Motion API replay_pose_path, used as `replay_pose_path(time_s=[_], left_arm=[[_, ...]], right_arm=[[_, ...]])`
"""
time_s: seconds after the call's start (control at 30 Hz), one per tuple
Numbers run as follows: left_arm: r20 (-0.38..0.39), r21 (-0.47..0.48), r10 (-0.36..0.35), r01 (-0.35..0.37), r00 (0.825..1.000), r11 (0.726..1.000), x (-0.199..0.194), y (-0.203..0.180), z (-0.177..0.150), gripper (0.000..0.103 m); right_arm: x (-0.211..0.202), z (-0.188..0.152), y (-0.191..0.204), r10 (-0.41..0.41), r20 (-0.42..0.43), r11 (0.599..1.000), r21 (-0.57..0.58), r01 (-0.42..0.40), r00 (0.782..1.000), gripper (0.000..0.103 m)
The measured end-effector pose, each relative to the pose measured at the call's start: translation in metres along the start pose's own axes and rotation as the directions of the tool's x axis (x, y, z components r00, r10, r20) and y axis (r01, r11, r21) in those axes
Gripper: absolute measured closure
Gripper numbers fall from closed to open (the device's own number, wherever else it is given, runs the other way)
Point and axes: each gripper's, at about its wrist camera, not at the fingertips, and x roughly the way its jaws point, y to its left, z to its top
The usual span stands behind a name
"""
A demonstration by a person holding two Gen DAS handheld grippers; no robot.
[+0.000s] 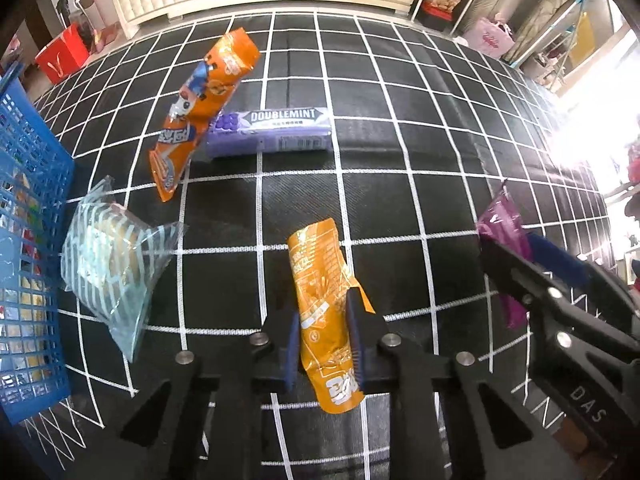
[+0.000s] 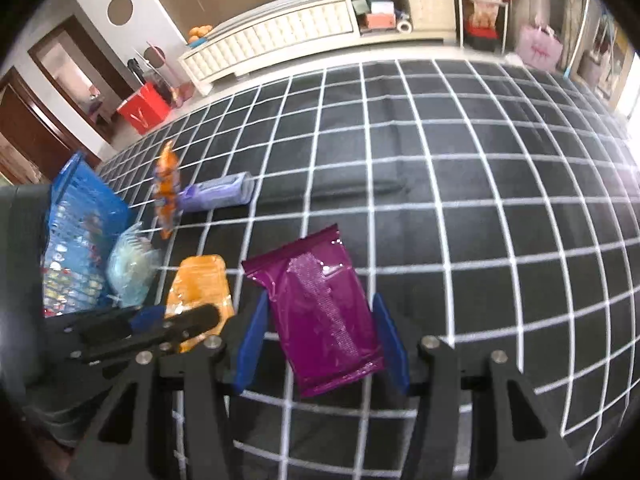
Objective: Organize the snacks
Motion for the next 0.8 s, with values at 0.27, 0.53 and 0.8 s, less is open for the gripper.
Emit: replay_pose_path(time_s=[0.27,0.53,0.8], left_arm=[[0.048,0.048,-0.031,0.029,0.998,0.998,-0.05,0.001,-0.029,0.084],[0.145,0.081,-0.063,0.052,0.987,0.995,-0.113,0.023,-0.049,0.088],[0.237,0.127,-0.099,0.07,0.966,0.989,-0.171,0.053,-0.066,0.099]], right_arm=[[-0.048,-0.011,0.019,-0.051,0.028,0.999,0.013,0.051,0.998,0.045],[-0.102,-0.017,0.076,-0.073,0.101,0.995,-0.055,0.079,0.992,0.045],[-0.124,-0.033,0.126,-0.074,0.134,0.992,-0.09,0.087,0.988,0.045]])
